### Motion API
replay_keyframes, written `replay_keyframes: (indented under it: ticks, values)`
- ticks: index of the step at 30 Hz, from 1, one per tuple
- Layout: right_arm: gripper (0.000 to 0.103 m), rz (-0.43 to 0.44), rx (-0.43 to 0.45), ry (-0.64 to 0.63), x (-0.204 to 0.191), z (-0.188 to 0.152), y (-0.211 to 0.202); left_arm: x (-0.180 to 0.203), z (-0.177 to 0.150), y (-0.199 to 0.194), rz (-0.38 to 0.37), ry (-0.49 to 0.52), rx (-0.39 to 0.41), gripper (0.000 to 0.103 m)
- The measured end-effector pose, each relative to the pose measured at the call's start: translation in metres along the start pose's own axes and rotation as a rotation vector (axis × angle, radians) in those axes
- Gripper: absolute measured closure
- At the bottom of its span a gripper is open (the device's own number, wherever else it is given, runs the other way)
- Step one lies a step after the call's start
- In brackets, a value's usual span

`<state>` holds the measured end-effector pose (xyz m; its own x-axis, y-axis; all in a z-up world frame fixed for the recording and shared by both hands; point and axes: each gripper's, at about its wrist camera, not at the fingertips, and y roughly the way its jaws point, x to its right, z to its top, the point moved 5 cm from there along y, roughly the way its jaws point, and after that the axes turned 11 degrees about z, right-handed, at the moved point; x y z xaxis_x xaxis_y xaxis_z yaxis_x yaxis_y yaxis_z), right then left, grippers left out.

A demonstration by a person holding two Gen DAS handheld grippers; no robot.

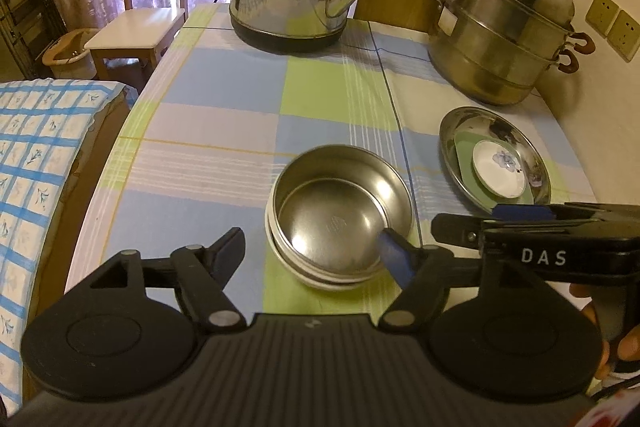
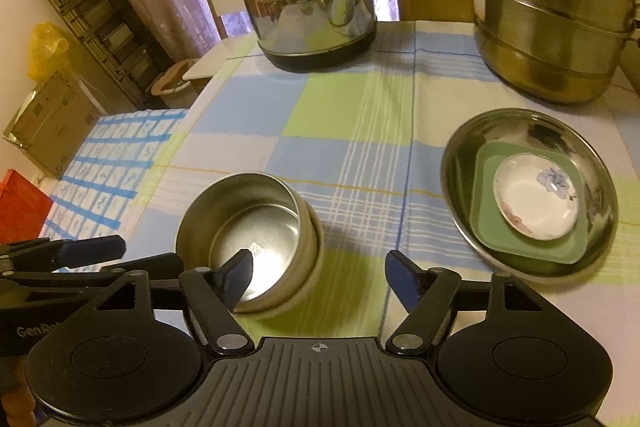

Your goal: Organize plates and bowls

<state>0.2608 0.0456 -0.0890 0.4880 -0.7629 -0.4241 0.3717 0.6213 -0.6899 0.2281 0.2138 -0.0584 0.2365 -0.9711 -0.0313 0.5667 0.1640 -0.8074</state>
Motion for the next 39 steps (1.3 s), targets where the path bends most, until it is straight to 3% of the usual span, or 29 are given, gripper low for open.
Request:
replay_keyframes:
  ticks: [12, 29, 39]
  values:
    - [0.026, 0.021, 0.002, 0.009, 0.007, -0.036, -0.035, 0.013, -0.035, -0.032, -0.008, 0.004, -0.01, 0.023]
    - [0.025, 0.048, -0.026, -0.002, 0.014, -0.102, -0.085, 0.041, -0.093, -0.069, -0.005, 0.004, -0.043, 0.023]
    - [0.025, 0.064, -0.04, -0.013, 0.026, -0.126, -0.109, 0.064, -0.111, -0.088, 0.014, -0.012, -0.035, 0.023]
